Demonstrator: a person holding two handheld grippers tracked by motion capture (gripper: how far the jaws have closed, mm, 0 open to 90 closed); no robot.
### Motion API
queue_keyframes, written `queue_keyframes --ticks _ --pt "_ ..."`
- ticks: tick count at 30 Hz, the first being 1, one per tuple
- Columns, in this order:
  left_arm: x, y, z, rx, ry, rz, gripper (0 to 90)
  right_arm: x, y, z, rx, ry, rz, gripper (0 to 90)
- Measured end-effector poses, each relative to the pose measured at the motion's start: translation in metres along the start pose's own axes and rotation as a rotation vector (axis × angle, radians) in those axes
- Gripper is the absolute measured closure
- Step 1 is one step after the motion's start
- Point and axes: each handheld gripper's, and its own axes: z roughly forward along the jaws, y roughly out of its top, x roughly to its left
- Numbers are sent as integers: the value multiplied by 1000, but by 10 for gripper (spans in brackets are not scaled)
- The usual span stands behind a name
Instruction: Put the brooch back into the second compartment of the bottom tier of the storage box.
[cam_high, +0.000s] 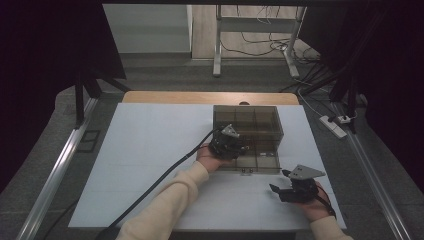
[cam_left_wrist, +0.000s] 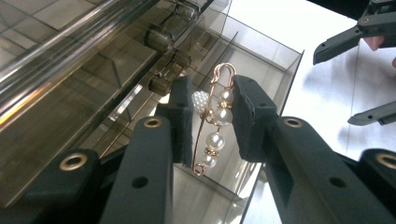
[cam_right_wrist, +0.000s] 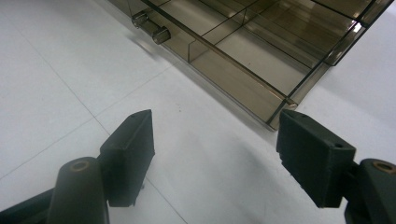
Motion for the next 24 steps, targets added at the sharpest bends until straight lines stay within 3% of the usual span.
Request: queue_keyframes --ticks 11,18,24 --pt "0 0 8 -8 -18 -15 681 1 0 0 5 -1 -7 273" --pt "-1 1 4 -27 -34 -8 487 0 0 0 4 -4 -8 273" --pt "-4 0 1 5 -37 6 448 0 0 -1 3 -5 -10 273"
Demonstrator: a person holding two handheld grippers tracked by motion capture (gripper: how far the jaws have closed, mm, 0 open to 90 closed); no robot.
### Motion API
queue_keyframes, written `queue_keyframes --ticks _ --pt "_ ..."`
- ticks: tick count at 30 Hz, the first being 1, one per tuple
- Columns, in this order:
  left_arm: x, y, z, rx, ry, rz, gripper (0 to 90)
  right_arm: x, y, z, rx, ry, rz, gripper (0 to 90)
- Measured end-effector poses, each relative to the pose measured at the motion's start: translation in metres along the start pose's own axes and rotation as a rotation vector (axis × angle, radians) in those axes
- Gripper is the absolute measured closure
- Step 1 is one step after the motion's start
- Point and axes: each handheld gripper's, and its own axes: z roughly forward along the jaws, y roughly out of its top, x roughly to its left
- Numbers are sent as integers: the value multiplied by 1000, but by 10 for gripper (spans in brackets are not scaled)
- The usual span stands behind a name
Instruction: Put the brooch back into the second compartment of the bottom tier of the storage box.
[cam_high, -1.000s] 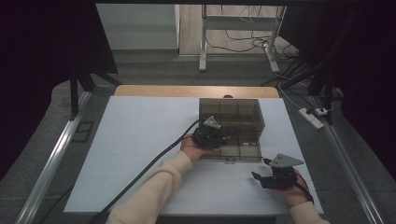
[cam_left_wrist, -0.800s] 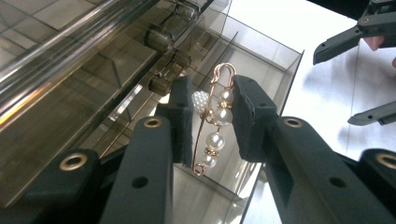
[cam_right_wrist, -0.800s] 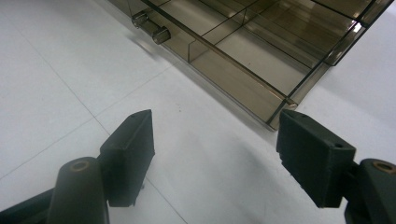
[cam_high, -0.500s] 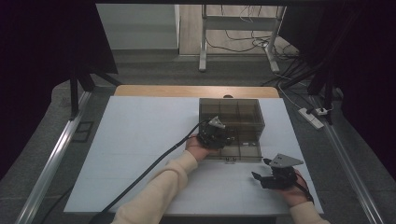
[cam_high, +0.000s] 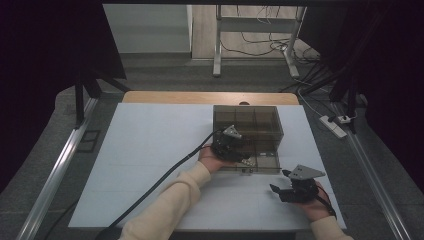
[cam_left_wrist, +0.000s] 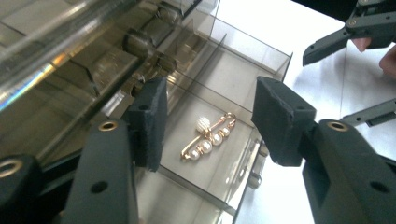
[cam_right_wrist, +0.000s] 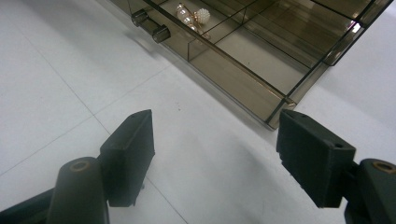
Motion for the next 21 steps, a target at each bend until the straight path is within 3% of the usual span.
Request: queue_keyframes --ticks 10,21 --pt "-15 -1 -12 31 17 69 427 1 0 0 0 2 -1 273" --pt "-13 -15 -32 17 46 59 426 1 0 0 2 3 2 273"
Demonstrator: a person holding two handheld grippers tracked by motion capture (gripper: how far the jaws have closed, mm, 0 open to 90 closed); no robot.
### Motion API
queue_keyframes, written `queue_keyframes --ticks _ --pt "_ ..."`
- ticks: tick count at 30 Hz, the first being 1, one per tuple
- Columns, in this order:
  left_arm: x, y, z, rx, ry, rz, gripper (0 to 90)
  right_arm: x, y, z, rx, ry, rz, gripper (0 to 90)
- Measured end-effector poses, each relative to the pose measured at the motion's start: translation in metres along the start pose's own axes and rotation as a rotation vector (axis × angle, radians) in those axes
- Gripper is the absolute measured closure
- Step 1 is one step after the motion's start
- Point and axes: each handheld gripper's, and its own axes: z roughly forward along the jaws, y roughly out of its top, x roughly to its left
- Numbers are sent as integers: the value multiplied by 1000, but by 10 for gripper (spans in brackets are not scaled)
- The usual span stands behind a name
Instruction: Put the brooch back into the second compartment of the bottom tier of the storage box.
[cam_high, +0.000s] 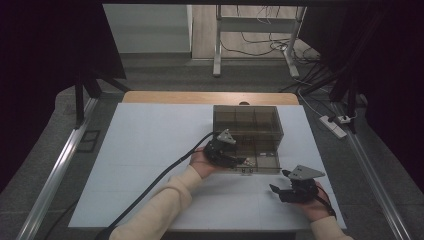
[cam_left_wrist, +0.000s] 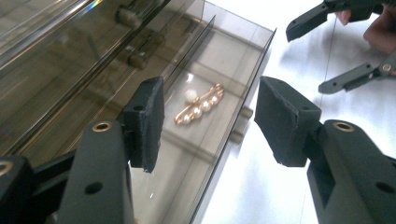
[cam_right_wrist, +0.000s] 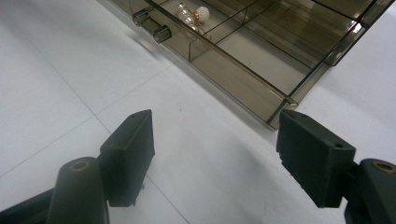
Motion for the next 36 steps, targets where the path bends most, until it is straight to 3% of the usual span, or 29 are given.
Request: queue_keyframes --ticks 17,36 --pt "6 -44 -49 -45 68 -61 413 1 1 0 -3 -5 -2 273" --pt "13 -115 -108 -60 165 -159 380 1 1 0 -7 -7 4 273"
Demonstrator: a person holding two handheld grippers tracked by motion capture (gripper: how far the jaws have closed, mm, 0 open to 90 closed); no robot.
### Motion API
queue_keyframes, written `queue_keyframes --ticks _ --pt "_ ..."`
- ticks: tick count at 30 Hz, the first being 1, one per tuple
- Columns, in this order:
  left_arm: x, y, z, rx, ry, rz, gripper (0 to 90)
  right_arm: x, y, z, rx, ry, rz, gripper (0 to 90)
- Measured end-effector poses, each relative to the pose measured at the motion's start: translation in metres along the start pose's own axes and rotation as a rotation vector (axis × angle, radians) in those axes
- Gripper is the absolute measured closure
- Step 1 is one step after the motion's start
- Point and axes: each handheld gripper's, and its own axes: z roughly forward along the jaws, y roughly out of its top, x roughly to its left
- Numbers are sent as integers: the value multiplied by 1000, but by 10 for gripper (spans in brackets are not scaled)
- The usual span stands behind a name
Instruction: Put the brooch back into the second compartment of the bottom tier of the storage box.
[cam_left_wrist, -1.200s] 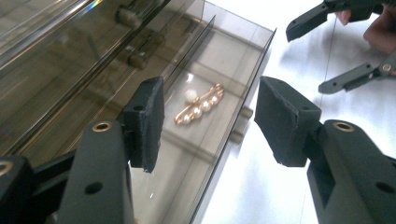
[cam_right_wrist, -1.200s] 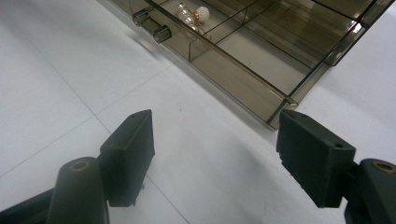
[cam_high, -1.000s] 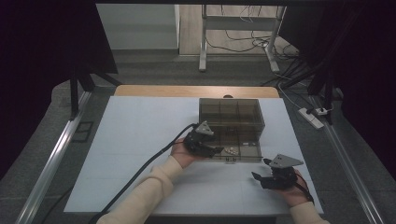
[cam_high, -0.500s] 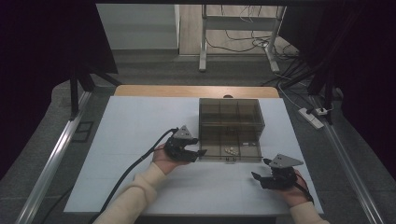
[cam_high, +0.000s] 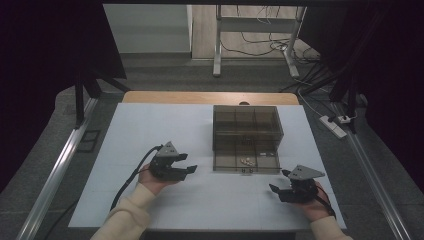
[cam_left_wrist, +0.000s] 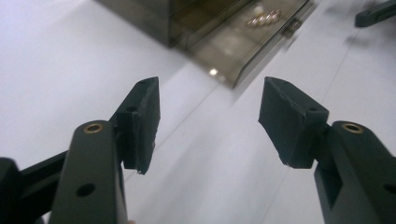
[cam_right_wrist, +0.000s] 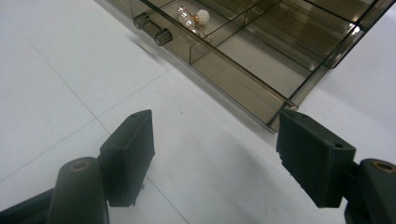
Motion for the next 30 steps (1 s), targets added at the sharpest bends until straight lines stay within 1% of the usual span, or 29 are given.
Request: queue_keyframes --ticks 3,6,14,20,23,27,30 --pt "4 -10 -9 -8 18 -27 363 0 0 0 1 1 -3 273" --pt "8 -18 -17 -13 42 -48 323 0 0 0 1 0 -1 273" --pt "16 -37 -32 0 98 -96 235 0 0 0 3 1 -6 273" --pt "20 -49 -41 -9 124 -126 225 0 0 0 -1 1 -8 273" --pt "22 -55 -44 -15 133 -147 225 0 0 0 -2 2 -7 273" --pt "24 -60 -47 -19 144 -163 222 1 1 -1 -7 1 -8 273" --pt "24 -60 -47 -19 147 -162 219 0 1 -2 -8 0 -7 273"
